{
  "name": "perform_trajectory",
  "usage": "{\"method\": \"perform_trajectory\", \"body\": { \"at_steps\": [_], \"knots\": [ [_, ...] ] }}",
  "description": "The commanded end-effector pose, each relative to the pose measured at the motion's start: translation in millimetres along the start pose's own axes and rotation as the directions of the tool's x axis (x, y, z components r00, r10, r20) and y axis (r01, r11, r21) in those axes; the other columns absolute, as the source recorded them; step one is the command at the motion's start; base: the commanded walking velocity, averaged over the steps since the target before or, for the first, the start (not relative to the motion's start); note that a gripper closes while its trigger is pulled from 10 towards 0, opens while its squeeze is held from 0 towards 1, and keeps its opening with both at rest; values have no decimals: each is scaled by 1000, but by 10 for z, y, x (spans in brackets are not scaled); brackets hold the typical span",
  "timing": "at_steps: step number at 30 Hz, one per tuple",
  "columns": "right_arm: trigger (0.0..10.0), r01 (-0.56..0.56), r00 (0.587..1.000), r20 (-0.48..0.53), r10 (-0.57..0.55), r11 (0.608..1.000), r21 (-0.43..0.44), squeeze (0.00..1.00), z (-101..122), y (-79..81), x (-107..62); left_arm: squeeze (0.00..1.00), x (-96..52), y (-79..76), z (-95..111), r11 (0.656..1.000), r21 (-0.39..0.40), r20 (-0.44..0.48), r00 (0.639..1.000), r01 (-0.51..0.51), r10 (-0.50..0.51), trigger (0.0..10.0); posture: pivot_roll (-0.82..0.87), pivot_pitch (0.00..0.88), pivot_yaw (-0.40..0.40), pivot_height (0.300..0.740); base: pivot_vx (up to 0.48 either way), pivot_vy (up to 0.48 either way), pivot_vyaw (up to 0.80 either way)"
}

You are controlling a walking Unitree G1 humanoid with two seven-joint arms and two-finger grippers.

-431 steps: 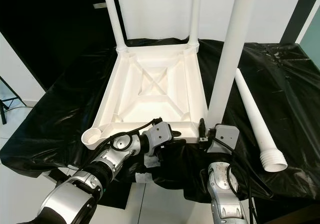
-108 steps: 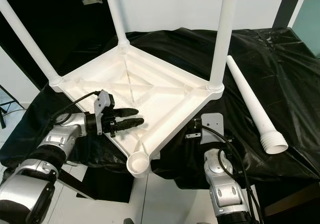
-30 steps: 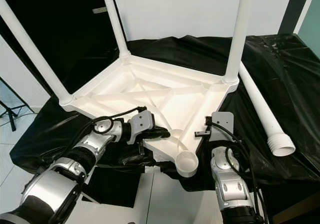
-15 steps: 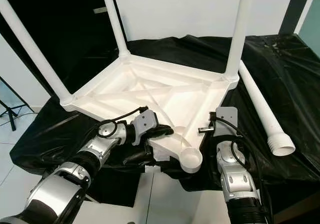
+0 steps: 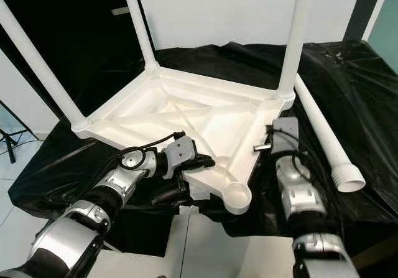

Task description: Building children table

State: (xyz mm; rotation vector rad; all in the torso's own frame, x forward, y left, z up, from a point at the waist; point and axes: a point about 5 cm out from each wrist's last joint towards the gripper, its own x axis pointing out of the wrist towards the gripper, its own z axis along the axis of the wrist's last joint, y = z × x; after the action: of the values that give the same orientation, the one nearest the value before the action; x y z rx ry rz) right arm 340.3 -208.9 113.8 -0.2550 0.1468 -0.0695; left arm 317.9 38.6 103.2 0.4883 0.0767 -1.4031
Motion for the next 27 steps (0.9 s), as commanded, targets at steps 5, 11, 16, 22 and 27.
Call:
{"method": "perform_trajectory", "body": {
  "at_steps": [5, 11, 16, 22, 27],
  "knots": [
    [10000, -114, 991, 76, 112, 993, 25, 0, 140, 199, 61, 0, 205, -388, -156, 968, -110, -23, 973, 224, -228, 10000, -139, 0, 94, 740, 0, 0, 0],
    [10000, -192, 979, 75, 189, 981, 39, 0, 59, 252, 88, 0, 238, -421, -135, 971, -125, 13, 979, 204, -204, 10000, -142, 0, 107, 740, 0, 0, 0],
    [10000, -224, 970, 103, 219, 974, 44, 0, 118, 262, 141, 0, 276, -406, -91, 975, -118, 27, 982, 187, -186, 10000, -142, 0, 111, 740, 0, 0, 0],
    [10000, -218, 969, 131, 210, 975, 47, 0, 173, 343, 127, 0, 344, -274, 43, 991, -118, 78, 995, 66, -57, 10000, -141, 0, 105, 740, 0, 0, 0],
    [10000, -150, 981, 138, 139, 986, 74, 0, 37, 356, -11, 0, 160, -136, 69, 989, -146, 156, 988, 34, -11, 10000, -143, 0, 100, 740, 0, 0, 0]
  ]
}}
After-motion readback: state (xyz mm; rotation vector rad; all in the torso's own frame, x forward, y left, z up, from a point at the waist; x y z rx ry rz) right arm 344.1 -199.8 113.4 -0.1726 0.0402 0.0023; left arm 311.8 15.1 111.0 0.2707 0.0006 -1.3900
